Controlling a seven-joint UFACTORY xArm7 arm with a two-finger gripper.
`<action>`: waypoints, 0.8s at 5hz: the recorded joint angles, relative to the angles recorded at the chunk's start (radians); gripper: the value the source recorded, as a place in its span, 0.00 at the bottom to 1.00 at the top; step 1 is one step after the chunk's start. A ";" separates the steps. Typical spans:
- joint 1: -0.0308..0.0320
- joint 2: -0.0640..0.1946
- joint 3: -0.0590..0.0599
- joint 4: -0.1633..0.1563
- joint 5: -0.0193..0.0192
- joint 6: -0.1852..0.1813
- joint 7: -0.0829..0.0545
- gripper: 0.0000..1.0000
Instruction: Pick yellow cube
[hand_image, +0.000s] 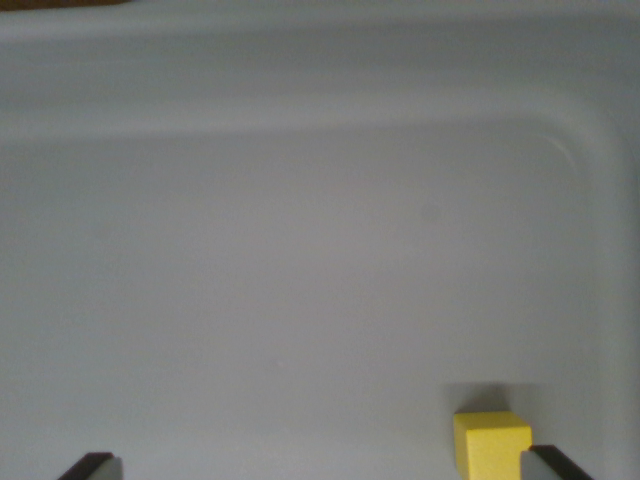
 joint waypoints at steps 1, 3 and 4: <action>-0.0060 0.006 -0.005 -0.025 0.0018 -0.029 -0.015 0.00; -0.0124 0.013 -0.010 -0.052 0.0037 -0.060 -0.031 0.00; -0.0124 0.013 -0.010 -0.052 0.0037 -0.060 -0.031 0.00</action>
